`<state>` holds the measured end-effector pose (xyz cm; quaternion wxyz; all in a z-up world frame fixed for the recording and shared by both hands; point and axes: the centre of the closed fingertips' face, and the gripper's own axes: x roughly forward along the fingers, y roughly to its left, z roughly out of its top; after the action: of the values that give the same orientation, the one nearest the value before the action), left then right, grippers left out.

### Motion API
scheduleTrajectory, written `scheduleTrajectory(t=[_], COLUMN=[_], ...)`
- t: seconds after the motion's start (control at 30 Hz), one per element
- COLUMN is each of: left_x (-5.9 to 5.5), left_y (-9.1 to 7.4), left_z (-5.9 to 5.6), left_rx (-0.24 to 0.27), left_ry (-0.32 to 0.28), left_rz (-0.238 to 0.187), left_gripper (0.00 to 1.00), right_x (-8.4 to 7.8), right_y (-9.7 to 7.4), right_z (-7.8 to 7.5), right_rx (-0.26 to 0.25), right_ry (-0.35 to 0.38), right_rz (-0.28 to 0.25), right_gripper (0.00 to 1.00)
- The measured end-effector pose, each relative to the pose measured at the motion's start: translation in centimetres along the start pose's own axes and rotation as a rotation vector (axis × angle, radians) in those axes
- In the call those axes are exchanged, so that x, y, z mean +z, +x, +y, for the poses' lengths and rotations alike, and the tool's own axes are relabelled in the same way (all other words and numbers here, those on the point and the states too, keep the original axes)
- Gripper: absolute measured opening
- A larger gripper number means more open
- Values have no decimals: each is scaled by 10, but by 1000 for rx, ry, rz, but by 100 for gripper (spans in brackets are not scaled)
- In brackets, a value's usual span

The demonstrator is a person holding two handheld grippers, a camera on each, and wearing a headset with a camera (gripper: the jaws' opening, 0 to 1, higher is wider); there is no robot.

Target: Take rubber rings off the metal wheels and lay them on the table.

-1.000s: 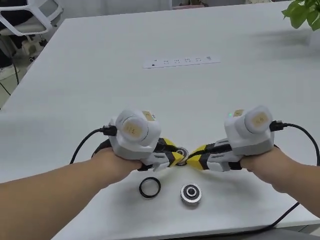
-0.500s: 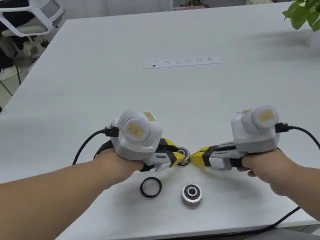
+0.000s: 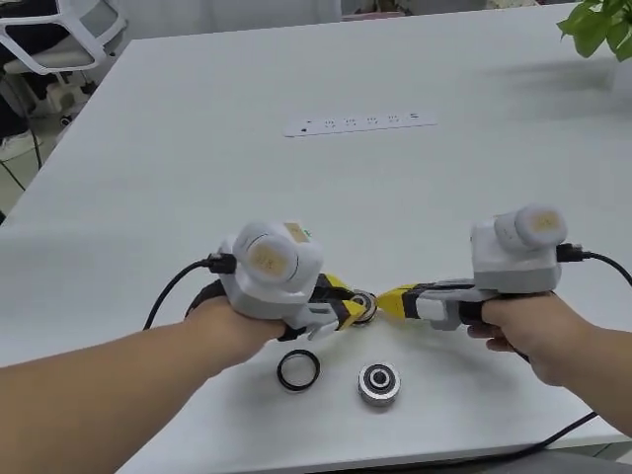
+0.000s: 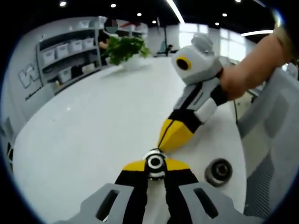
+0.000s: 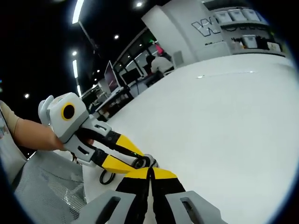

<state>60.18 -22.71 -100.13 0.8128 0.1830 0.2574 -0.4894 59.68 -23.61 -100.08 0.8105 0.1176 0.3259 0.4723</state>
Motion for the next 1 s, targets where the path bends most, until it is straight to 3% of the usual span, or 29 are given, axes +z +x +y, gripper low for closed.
scheduleTrajectory(t=[0.63, 0.83, 0.9, 1.0], left_x=[0, 0, 0, -1], left_y=[0, 0, 0, 0], left_z=[-1, -2, -2, -2], left_rx=[13, 12, 13, 12], left_ry=[-1, 2, 3, 1], left_rz=[-2, -5, -6, -6], left_gripper=[13, 13, 13, 13], right_x=[1, 1, 2, 2], right_y=[2, 3, 4, 5], right_z=[8, 10, 19, 16], right_rx=[22, 43, 84, 74], right_ry=[16, 23, 26, 16], right_rz=[2, -2, -5, -8], right_gripper=[0, 0, 0, 0])
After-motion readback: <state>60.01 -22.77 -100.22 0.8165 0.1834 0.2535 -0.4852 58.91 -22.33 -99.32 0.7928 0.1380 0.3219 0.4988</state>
